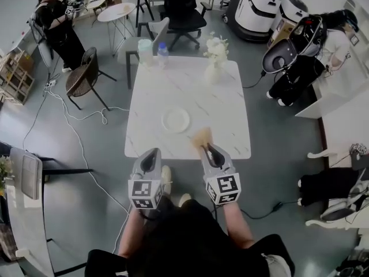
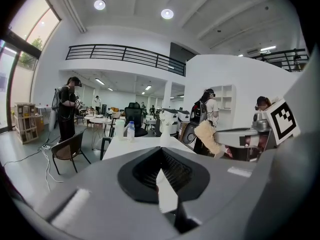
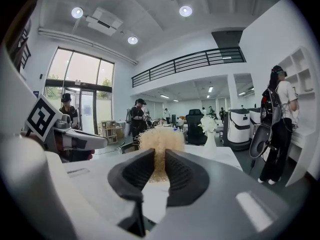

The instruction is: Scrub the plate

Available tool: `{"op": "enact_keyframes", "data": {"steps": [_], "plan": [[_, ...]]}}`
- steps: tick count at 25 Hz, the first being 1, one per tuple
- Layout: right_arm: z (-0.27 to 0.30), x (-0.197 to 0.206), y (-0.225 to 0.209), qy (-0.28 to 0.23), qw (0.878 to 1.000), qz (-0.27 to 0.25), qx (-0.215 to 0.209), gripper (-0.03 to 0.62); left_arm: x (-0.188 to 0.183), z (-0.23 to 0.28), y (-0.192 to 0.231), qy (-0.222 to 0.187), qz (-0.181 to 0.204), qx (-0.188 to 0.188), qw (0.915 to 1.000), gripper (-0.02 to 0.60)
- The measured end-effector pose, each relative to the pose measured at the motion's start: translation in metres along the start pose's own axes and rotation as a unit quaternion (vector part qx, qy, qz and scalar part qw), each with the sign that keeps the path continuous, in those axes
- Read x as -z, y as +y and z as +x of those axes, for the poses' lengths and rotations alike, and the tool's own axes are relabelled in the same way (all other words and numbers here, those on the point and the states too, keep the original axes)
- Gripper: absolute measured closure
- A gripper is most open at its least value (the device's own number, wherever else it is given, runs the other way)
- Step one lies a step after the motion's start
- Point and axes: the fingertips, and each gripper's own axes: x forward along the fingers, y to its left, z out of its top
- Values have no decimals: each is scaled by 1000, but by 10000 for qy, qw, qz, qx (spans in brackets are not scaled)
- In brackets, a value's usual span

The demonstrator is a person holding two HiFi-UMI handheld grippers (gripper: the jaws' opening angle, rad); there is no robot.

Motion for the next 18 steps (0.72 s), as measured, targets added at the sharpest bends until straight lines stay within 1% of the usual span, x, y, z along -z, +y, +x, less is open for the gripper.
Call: {"op": "enact_keyframes", "data": {"steps": [7,14,18], "plan": [[55,-20,-14,63,9998,-79,185,525,-15,52,37,28,-98,189,9998,574],[102,-42,-15,82,9990,-102,419,525,-36,89,72,-3,-95,454,9989,574],[123,-49,-9,118,9983,-100,568,525,-39,105,94,32,-95,615,9981,574]]}}
